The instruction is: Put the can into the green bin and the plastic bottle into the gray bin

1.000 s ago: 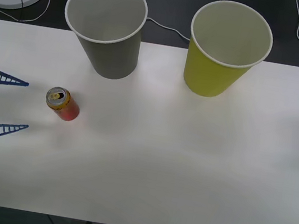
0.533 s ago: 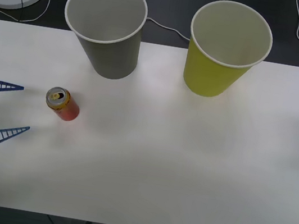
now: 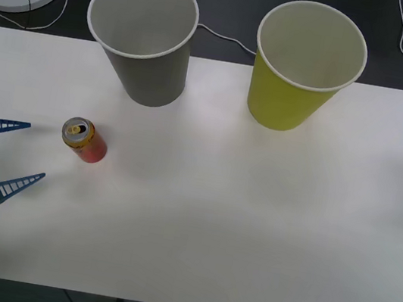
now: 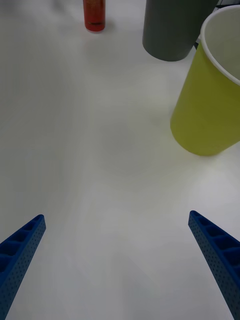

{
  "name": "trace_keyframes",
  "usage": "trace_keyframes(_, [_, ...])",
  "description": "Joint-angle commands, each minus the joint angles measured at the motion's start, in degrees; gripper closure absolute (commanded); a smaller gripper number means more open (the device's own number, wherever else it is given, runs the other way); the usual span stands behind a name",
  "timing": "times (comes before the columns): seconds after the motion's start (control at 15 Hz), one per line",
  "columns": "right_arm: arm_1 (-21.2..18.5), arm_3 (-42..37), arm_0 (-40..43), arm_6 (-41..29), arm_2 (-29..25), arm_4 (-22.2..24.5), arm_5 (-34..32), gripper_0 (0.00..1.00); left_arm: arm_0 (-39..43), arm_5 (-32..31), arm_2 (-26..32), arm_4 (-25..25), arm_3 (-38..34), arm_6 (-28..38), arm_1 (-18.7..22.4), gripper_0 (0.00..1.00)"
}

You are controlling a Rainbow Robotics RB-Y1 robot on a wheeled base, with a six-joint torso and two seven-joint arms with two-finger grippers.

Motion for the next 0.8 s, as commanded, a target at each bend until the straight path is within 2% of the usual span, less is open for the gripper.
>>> trace_keyframes(0.07, [0.0, 0.0, 0.0, 0.0, 0.0, 0.0, 0.0, 0.0, -0.1, 0.6, 0.0, 0.2, 0.8, 0.1, -1.3, 0.0])
trace_keyframes(0.8, [0.0, 0.0, 0.0, 0.0, 0.0, 0.0, 0.0, 0.0, -0.9, 8.5, 0.0, 0.1, 0.8, 0.6, -9.8, 0.0])
